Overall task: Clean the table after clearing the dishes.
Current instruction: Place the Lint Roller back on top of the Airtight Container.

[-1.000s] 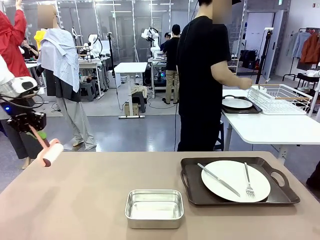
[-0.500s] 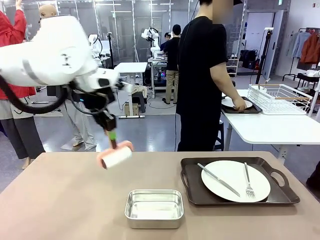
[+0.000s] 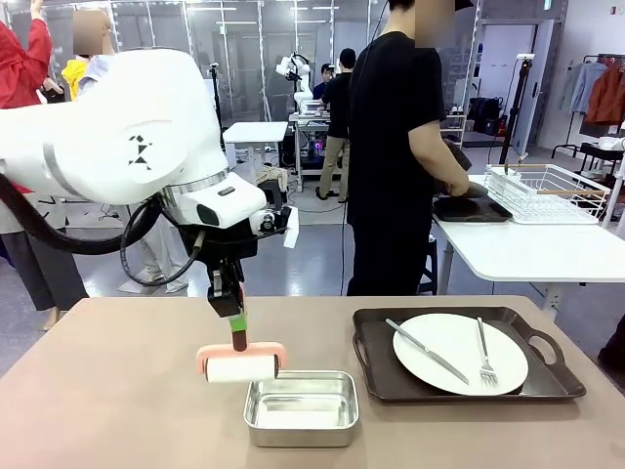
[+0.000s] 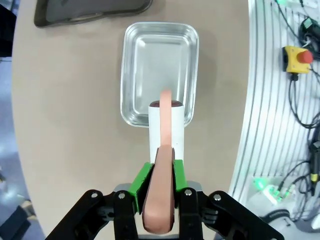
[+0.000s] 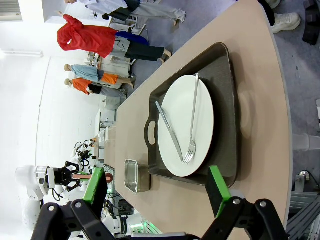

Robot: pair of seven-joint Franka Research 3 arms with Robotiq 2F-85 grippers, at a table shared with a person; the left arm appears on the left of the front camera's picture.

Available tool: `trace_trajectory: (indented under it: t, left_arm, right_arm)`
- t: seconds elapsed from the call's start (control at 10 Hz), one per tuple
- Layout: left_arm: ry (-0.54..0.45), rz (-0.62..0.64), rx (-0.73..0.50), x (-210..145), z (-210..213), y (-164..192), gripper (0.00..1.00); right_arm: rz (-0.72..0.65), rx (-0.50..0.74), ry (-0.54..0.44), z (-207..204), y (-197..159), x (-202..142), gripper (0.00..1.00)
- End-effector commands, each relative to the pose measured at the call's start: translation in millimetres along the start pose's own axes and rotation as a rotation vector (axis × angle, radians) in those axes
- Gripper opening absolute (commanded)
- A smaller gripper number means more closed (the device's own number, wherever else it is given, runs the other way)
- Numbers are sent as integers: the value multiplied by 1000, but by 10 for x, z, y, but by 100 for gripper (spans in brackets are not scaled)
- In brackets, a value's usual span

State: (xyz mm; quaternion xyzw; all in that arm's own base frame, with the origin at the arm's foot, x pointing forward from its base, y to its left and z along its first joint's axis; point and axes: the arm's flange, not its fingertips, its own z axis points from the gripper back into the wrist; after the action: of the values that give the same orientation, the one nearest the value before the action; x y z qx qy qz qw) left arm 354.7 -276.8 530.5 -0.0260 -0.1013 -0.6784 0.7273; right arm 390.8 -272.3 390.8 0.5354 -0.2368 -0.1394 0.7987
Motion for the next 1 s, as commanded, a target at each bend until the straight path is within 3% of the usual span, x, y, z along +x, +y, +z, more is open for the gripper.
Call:
trace_trajectory:
  t: [0.0, 0.3, 0.4, 0.7, 0.9]
  left_arm:
    - [7, 23, -20, 47, -9, 52, 23]
    - [2, 5, -5, -3, -24, 16, 23]
    - [70, -72, 2, 261, -162, -11, 23]
    - [16, -106, -37, 738, -423, 74, 23]
    - [19, -113, -74, 868, -666, 101, 23]
  right_arm:
    - [3, 9, -3, 13, 22, -27, 100]
    - [3, 9, -3, 13, 22, -27, 100]
    - [3, 9, -3, 13, 22, -27, 100]
    - [3, 9, -3, 13, 22, -27, 100]
    - [3, 9, -3, 13, 22, -27, 100]
